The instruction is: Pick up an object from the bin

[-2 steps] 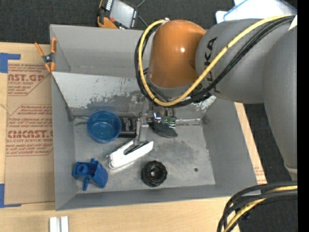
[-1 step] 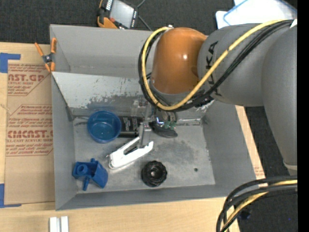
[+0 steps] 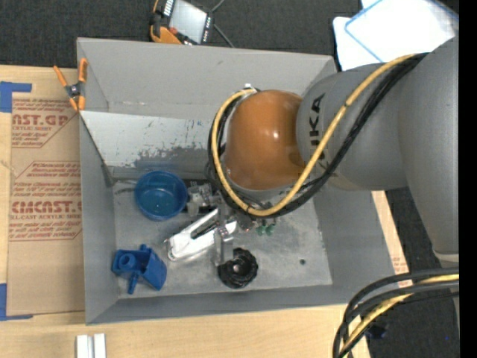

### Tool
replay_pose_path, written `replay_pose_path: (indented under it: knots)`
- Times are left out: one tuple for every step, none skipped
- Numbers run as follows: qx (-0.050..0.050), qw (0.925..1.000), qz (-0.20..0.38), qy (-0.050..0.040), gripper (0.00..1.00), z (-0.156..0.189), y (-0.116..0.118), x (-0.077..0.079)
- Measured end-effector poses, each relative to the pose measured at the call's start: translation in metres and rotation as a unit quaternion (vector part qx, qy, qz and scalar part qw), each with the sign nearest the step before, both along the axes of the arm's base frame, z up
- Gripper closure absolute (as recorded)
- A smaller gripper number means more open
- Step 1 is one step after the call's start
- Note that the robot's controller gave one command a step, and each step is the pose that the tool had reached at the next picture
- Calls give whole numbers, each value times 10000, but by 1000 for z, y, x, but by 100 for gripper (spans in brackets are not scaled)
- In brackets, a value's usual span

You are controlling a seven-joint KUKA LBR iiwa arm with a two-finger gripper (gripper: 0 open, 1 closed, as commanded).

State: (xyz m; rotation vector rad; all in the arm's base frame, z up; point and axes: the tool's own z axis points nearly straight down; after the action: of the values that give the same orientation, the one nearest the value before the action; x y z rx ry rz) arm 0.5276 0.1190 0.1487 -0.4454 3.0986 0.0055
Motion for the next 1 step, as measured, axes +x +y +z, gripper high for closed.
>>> replay_pose_path:
  knots:
    - [-1,9996,-269,39,0,-5,0,7]
